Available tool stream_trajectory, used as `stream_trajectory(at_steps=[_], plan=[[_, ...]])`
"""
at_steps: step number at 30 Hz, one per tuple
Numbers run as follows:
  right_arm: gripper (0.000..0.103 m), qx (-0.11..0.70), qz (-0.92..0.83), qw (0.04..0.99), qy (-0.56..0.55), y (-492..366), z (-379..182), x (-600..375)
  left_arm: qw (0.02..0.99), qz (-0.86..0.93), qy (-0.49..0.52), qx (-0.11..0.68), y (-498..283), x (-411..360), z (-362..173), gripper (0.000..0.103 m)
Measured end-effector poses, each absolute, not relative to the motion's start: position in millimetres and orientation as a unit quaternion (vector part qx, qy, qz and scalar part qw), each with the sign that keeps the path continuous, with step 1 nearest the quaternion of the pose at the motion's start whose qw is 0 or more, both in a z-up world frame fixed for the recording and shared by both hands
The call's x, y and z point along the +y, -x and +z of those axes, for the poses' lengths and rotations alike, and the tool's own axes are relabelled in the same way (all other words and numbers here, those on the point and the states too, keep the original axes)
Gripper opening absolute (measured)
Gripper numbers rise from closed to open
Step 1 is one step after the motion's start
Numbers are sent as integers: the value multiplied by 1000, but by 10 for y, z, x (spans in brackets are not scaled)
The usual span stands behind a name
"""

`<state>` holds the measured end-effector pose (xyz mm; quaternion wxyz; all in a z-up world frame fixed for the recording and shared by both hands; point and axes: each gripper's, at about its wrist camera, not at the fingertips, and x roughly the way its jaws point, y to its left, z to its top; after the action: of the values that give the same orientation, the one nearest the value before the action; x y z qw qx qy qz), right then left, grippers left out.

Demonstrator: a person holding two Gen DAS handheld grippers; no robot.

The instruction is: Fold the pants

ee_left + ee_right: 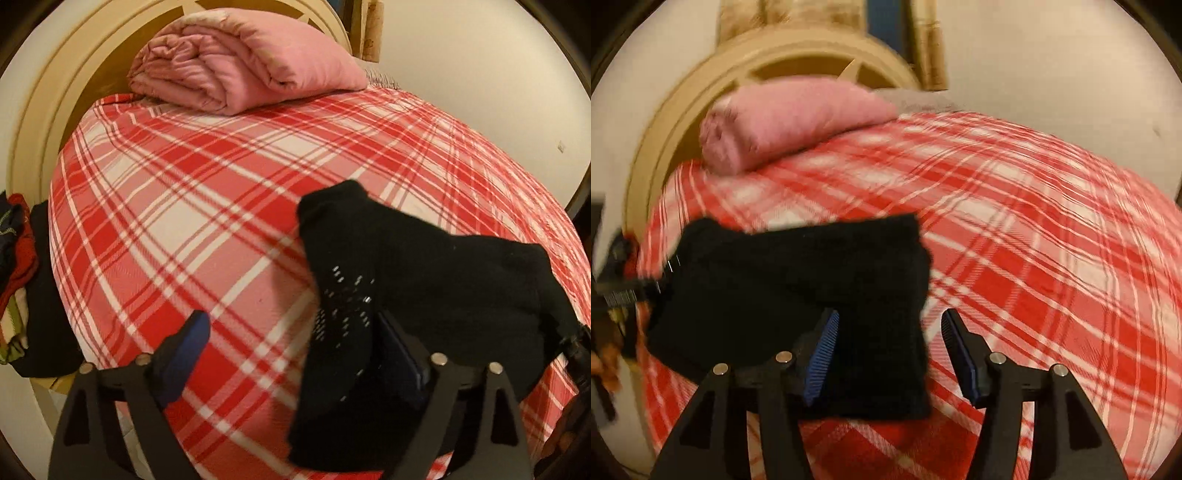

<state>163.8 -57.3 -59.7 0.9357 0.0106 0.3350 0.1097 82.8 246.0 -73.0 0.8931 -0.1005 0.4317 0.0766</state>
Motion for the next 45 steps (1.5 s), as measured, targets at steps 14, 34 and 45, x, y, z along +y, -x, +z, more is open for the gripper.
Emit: stream_trajectory(at_steps=[14, 34, 45], plan=[[48, 361, 150, 918, 75, -1397, -766, 66, 904, 98, 104, 402, -550, 2654, -444, 92], [49, 367, 123, 922, 1, -2206, -776, -136, 909, 58, 79, 406, -1099, 1947, -633, 92], [52, 354, 111, 928, 29, -2149, -756, -66, 891, 42, 136, 430, -1022, 2189, -820, 103]])
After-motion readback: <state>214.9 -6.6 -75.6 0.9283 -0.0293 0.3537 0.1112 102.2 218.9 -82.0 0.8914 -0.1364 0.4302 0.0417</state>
